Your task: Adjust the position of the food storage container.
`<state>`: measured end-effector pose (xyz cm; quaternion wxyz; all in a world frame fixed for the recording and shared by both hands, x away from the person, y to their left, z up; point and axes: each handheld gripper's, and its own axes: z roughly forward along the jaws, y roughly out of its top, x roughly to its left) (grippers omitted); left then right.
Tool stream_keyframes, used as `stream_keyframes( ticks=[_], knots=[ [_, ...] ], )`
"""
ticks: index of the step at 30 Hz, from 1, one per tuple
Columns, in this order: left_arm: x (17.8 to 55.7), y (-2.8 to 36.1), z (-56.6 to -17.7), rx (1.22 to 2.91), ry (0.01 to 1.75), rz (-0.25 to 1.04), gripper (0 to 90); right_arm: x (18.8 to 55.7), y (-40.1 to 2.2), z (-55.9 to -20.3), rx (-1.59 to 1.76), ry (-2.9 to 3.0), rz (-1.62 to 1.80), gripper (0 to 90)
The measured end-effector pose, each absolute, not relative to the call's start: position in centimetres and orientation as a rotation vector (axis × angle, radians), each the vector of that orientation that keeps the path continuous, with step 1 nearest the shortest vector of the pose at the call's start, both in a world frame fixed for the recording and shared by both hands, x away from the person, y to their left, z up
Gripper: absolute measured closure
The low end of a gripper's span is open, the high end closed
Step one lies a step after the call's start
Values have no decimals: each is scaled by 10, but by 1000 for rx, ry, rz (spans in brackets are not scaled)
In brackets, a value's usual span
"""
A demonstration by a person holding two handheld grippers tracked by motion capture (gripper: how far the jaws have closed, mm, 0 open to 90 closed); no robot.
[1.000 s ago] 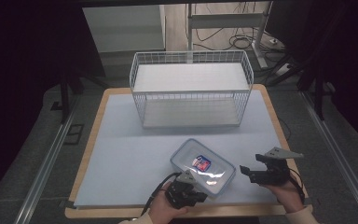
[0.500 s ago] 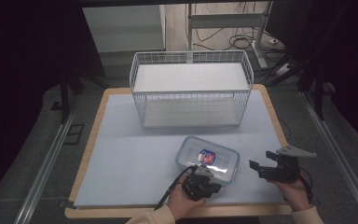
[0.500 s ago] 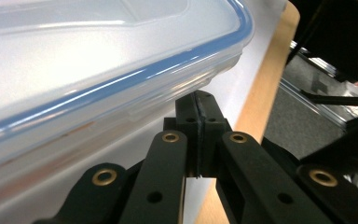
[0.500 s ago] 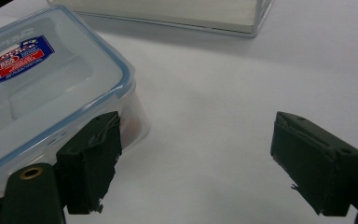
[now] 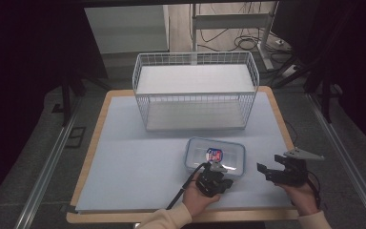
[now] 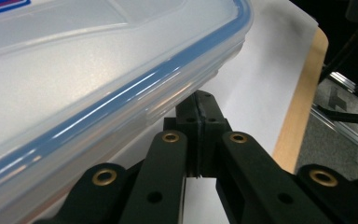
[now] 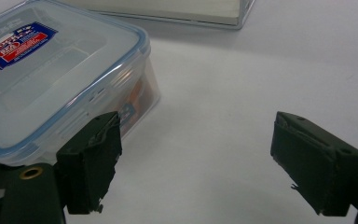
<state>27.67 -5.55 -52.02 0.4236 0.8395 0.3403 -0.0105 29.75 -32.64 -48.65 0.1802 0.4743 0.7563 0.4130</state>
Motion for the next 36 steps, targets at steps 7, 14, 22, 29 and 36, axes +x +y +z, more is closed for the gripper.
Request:
stream_keyframes(
  ticks=[7,14,22,29,36],
  knots=[
    [280,-59,-520,2094,855,-32,900,298,-327,-487,1340,2136,1166,164],
    [285,-66,-521,2078,878,-4,900,298,-327,-488,1336,2137,1162,164],
    [288,-71,-519,2065,872,-5,899,298,-327,-489,1338,2137,1156,164],
    [269,-51,-503,2055,807,-45,899,298,-328,-488,1338,2131,1161,164],
    [255,-12,-487,1996,787,-45,892,298,-328,-487,1358,2117,1204,163]
  ],
)
